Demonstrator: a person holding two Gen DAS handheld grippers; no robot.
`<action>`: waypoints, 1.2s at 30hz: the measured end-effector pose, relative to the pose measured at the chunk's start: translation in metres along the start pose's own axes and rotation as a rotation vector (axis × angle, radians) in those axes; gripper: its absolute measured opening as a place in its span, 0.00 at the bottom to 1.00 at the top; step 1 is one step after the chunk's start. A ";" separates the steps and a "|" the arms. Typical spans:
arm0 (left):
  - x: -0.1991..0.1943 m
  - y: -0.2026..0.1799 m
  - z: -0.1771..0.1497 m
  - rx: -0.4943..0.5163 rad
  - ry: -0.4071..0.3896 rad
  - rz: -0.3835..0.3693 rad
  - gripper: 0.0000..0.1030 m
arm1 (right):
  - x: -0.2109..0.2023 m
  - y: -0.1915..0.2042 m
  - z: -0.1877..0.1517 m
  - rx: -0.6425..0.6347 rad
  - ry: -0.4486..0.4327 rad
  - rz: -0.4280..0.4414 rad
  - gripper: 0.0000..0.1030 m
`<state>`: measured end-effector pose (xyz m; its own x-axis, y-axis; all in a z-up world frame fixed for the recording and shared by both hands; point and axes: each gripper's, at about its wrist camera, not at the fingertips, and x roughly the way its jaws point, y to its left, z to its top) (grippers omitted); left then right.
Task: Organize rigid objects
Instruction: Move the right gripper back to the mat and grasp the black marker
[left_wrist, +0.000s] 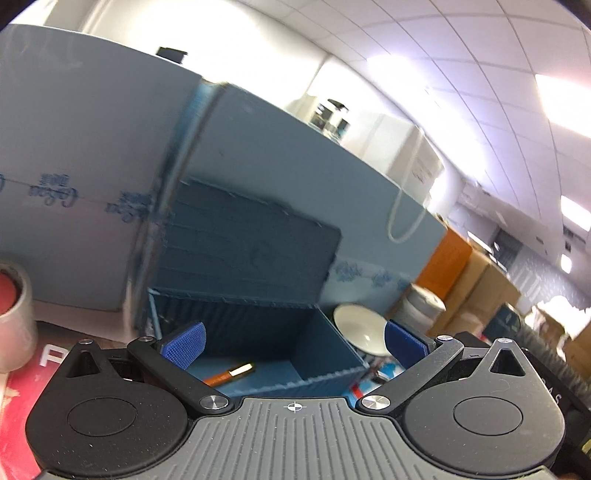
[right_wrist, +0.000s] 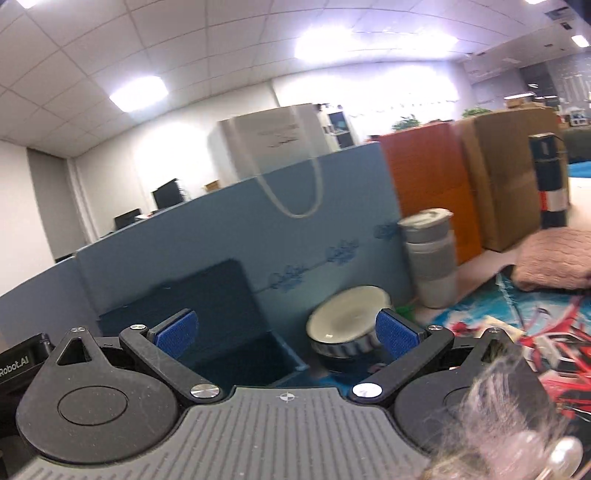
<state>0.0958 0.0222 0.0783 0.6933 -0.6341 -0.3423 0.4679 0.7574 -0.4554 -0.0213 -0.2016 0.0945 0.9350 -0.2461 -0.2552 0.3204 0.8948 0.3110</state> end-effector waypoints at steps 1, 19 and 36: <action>0.002 -0.002 -0.001 0.013 0.015 -0.011 1.00 | -0.002 -0.006 0.000 0.008 0.006 -0.011 1.00; 0.034 -0.030 -0.031 0.157 0.178 -0.049 1.00 | -0.005 -0.094 -0.033 0.088 0.203 -0.319 1.00; 0.044 -0.045 -0.045 0.243 0.235 -0.054 1.00 | 0.029 -0.125 -0.059 0.111 0.366 -0.477 0.97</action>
<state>0.0806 -0.0468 0.0463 0.5322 -0.6712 -0.5160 0.6367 0.7190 -0.2786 -0.0430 -0.2988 -0.0064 0.5779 -0.4488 -0.6816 0.7236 0.6679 0.1737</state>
